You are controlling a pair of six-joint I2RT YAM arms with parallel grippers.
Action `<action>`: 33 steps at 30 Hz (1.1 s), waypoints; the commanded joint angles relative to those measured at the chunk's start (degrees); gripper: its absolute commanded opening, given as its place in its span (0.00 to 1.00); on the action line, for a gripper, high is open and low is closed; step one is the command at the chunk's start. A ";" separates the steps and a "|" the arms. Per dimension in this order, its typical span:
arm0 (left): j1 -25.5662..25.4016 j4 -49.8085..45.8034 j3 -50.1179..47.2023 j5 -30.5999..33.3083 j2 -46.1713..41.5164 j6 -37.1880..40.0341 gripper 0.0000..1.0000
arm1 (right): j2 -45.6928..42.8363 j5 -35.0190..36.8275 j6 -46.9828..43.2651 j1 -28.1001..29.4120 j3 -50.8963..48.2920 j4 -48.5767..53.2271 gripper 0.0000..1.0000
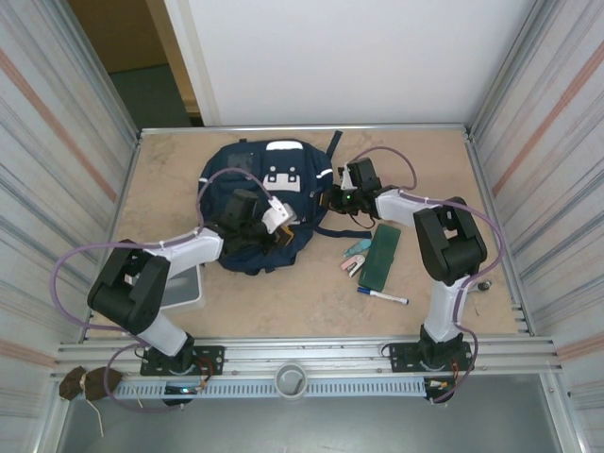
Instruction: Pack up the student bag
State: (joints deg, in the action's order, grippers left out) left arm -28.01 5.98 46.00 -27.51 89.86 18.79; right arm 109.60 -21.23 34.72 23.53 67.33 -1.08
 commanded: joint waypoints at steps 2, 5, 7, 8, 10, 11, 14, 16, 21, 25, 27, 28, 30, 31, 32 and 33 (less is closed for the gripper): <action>5.22 7.78 2.08 11.49 -2.82 -9.73 0.11 | -4.81 0.76 4.73 2.09 -3.38 0.92 0.02; 7.46 6.44 2.02 15.82 -4.52 -15.75 0.20 | -4.86 2.80 7.49 4.86 -3.77 -0.63 0.02; 9.32 4.22 1.99 17.86 -6.08 -20.35 0.22 | -4.18 3.90 10.01 7.18 -3.99 -2.53 0.03; 10.52 3.16 1.74 18.78 -7.09 -23.19 0.26 | -3.61 4.22 11.33 8.56 -4.14 -3.75 0.03; 12.89 1.63 0.65 20.86 -9.64 -28.26 0.36 | -2.46 4.88 13.29 11.70 -3.81 -5.39 0.05; 14.18 0.62 0.01 22.59 -11.30 -31.12 0.40 | -1.83 4.72 13.53 13.55 -3.15 -5.94 0.08; 17.93 -2.95 -1.75 27.77 -16.89 -39.02 0.50 | -0.55 2.12 11.51 18.20 0.59 -5.08 0.21; 19.32 -4.20 -3.03 30.17 -20.64 -41.51 0.59 | -1.15 0.23 8.52 19.81 2.27 -3.27 0.32; 18.16 -5.92 -5.16 29.56 -26.45 -45.62 0.68 | -6.85 -0.24 0.10 16.84 0.88 3.61 0.45; 8.52 -5.96 -4.80 32.23 -24.06 -47.01 0.69 | -8.34 0.61 0.77 9.17 -1.49 5.21 0.48; 2.98 -6.85 -2.64 35.08 -19.73 -47.32 0.69 | -7.00 3.54 2.28 6.00 -1.32 5.80 0.52; 0.86 -7.32 -1.53 36.67 -17.67 -47.31 0.70 | -6.13 4.73 2.79 5.22 -1.14 5.66 0.55; -2.65 -8.47 1.27 39.35 -13.01 -47.39 0.71 | -3.74 7.11 3.74 4.22 -0.27 5.03 0.58; -4.12 -8.89 2.70 40.44 -10.50 -47.34 0.71 | -2.24 8.09 4.07 3.99 0.43 4.80 0.60; -5.18 -9.47 4.26 41.41 -8.04 -47.18 0.72 | -0.69 8.23 4.12 3.81 1.19 4.29 0.60; -5.72 -10.11 5.63 42.04 -5.89 -47.22 0.72 | 0.58 7.79 4.21 3.71 1.78 3.82 0.61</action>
State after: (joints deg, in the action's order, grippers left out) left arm -32.36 -1.61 47.40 8.67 80.40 -27.18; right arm 106.30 -15.20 38.50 26.17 67.33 1.78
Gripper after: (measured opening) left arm 0.721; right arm 0.605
